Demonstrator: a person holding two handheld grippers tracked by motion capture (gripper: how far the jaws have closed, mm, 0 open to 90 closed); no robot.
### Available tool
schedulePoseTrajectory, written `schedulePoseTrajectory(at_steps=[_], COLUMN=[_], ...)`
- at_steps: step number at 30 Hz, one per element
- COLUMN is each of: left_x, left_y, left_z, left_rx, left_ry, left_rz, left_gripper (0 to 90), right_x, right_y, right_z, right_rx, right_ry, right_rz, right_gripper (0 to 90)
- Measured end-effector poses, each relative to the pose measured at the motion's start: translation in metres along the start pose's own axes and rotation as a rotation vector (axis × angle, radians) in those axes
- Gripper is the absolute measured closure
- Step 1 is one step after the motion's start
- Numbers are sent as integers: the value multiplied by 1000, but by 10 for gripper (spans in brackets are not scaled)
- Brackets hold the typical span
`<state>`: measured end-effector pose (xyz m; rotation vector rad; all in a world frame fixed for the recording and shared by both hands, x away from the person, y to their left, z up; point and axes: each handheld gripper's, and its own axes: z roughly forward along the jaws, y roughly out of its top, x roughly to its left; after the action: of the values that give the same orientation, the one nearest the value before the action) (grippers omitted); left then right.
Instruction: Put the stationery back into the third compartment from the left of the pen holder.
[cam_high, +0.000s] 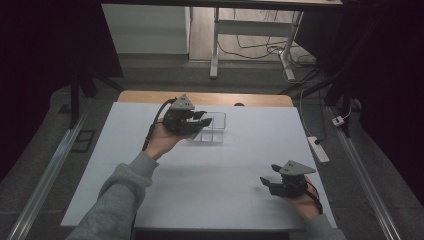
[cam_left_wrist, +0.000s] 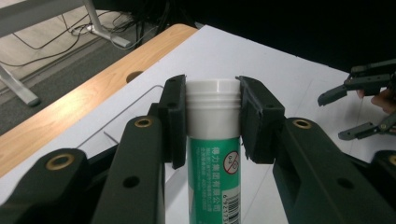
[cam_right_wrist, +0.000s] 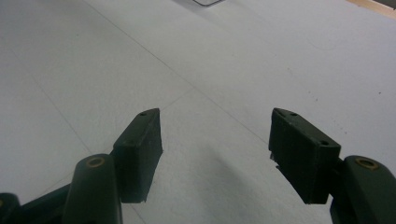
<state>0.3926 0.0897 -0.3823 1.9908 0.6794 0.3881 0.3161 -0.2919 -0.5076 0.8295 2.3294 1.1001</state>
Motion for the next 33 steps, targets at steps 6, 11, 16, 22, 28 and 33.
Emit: schedulePoseTrajectory(at_steps=[6, 11, 16, 22, 28, 33], left_x=[6, 8, 11, 16, 22, 25], left_y=[7, 10, 13, 16, 22, 23], left_z=[12, 19, 29, 45, 62, 73], left_rx=[-14, -30, -32, -31, -25, -30], left_ry=[-25, -33, -33, -31, -5, 1], left_rz=[-14, -20, -16, -26, -29, -53], left_gripper=[645, 645, 645, 645, 645, 645], right_x=[0, 0, -1, -1, -1, 0], right_y=[0, 0, -1, -1, -1, 0], right_z=[1, 2, 3, 5, 6, 5], right_rx=[11, 14, 23, 25, 29, 28], right_ry=[3, 4, 5, 7, 6, 4], right_rz=[-6, -3, -7, -8, -12, -14], right_gripper=[338, 339, 338, 338, 338, 339])
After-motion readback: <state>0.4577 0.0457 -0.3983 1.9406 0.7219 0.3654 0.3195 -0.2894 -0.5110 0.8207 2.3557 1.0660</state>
